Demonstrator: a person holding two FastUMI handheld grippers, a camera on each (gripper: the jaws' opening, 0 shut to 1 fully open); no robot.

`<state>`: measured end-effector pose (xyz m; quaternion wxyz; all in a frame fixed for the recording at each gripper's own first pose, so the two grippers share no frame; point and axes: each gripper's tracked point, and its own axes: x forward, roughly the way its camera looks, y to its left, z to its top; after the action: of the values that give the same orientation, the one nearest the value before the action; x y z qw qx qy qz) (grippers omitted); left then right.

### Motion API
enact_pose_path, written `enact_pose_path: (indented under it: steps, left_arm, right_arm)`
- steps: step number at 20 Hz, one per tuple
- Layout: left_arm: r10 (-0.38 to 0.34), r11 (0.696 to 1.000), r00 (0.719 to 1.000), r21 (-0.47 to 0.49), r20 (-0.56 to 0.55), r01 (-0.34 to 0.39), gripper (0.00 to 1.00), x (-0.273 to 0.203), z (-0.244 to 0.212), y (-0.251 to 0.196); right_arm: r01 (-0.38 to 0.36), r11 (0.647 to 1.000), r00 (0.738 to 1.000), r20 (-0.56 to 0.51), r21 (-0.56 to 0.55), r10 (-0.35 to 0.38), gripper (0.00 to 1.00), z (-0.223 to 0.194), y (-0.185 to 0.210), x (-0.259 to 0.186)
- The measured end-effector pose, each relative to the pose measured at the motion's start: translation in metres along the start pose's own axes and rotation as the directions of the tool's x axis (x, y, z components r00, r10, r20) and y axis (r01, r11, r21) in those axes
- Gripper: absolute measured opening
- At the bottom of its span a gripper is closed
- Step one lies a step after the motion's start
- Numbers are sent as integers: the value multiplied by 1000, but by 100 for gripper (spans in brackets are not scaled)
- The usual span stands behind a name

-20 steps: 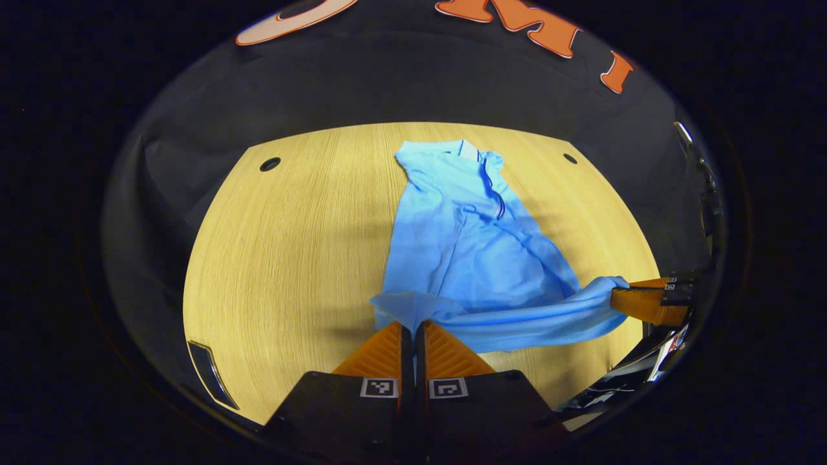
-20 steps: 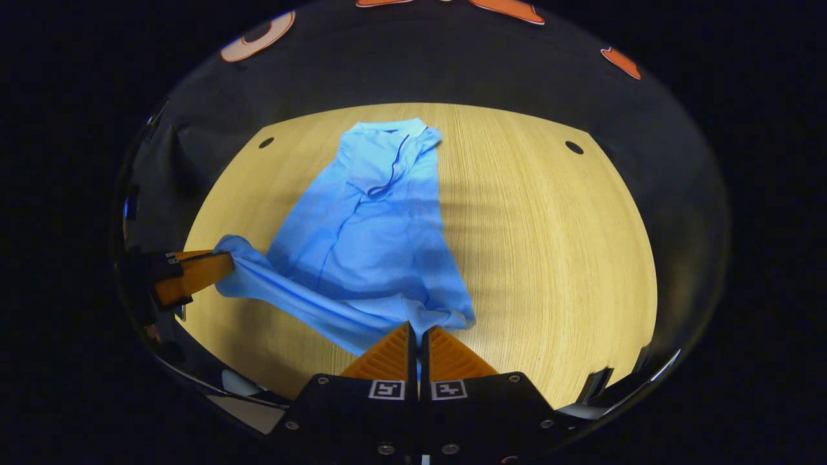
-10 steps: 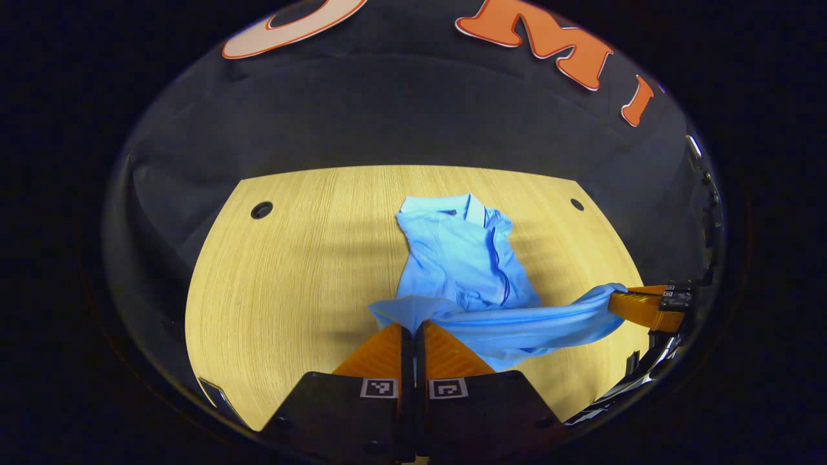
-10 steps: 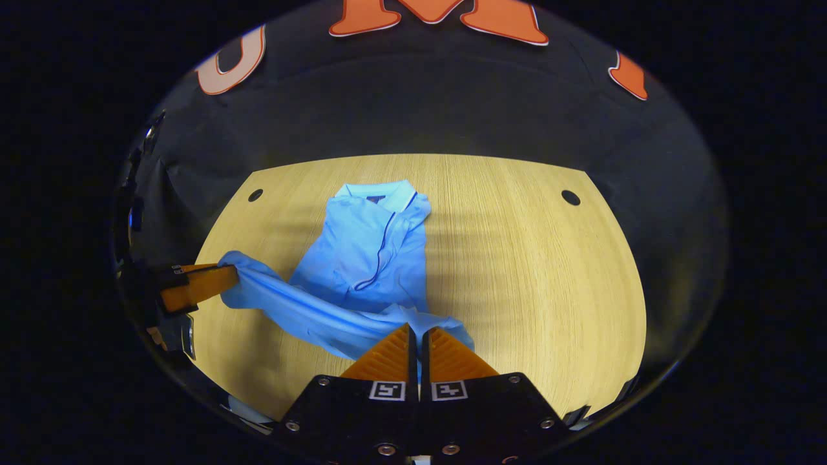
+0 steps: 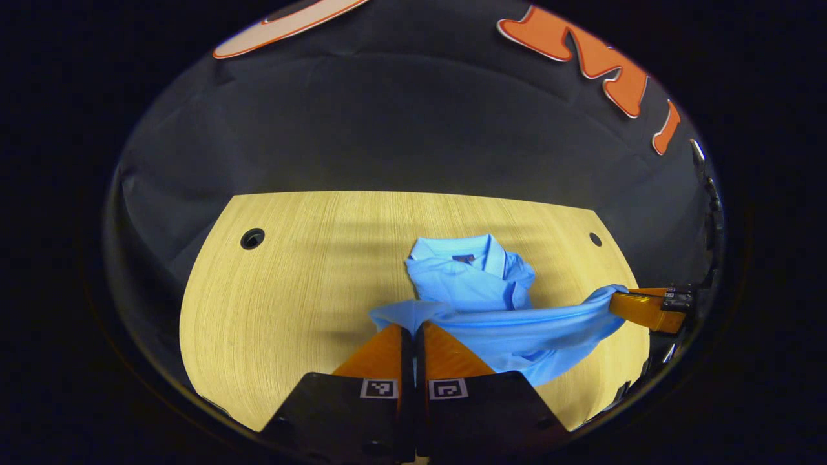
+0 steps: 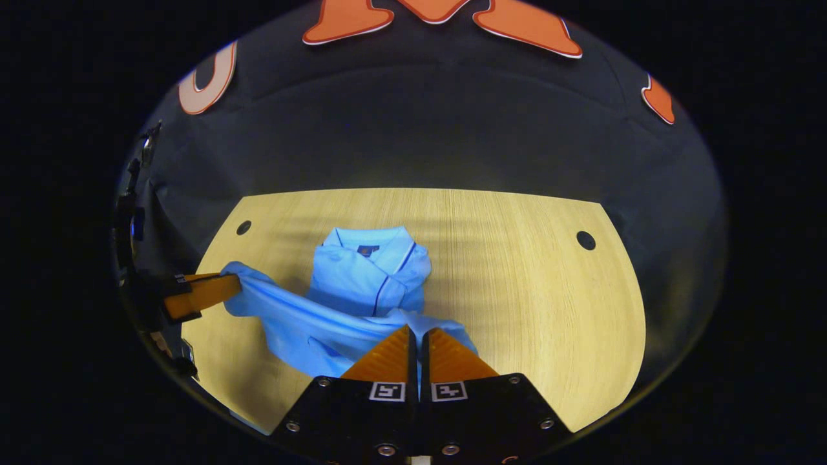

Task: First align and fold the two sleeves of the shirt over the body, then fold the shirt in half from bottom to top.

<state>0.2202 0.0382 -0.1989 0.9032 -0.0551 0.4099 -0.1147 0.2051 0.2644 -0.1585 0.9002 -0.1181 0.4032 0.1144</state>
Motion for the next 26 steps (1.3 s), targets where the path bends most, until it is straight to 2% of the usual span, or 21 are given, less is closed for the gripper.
enact_pose_path:
  steps: [8, 11, 13, 15, 16, 17, 18, 19, 20, 21, 22, 23, 24, 26]
  left_arm:
    - [32, 999, 999, -27, -8, -32, 4, 65, 36, 17]
    - [58, 998, 998, -1, -37, -58, 4, 94, 35, 23]
    - [58, 998, 996, 4, -64, -57, 5, 107, 26, 21]
    - [57, 998, 995, -11, -83, -58, 7, 118, 18, 20]
    - [59, 998, 994, -19, -93, -61, 15, 117, 16, 22]
    - [59, 998, 994, -30, -97, -62, 19, 117, 12, 24]
    - [52, 997, 994, -43, -93, -57, 45, 112, 13, 24]
    - [52, 997, 995, -56, -88, -57, 51, 109, 13, 25]
    - [65, 996, 995, -60, -74, -69, 52, 103, 14, 28]
    - [76, 995, 996, -58, -53, -79, 68, 94, 17, 32]
    - [86, 995, 996, -52, -33, -88, 84, 82, 19, 34]
    - [93, 995, 996, -42, -14, -93, 100, 68, 19, 37]
    - [100, 994, 995, -32, 9, -100, 100, 53, 21, 38]
    - [116, 993, 991, -17, 72, -115, 99, 20, 29, 42]
  right_arm:
    - [0, 1000, 999, 36, -3, 0, 1, 39, -2, 65]
    - [-5, 999, 1000, 17, 32, 4, 1, 39, -3, 91]
    - [17, 1000, 1000, 4, 25, -17, 2, 34, -7, 105]
    - [25, 1000, 1000, -8, 16, -25, 8, 29, -7, 112]
    - [26, 999, 1000, -16, 19, -25, 10, 27, -6, 111]
    - [27, 999, 999, -21, 23, -27, 18, 24, -6, 111]
    - [23, 999, 999, -25, 26, -23, 35, 22, -5, 107]
    - [21, 999, 999, -27, 33, -20, 51, 21, -5, 102]
    - [21, 999, 999, -34, 39, -20, 62, 17, -5, 98]
    - [22, 999, 999, -40, 43, -20, 70, 12, -5, 92]
    - [22, 999, 999, -42, 46, -20, 72, 9, -6, 82]
    - [23, 999, 999, -41, 48, -21, 90, 5, -6, 73]
    - [22, 998, 999, -32, 52, -20, 100, 2, -6, 62]
    - [18, 999, 1000, -2, 51, -18, 100, -1, -5, 38]
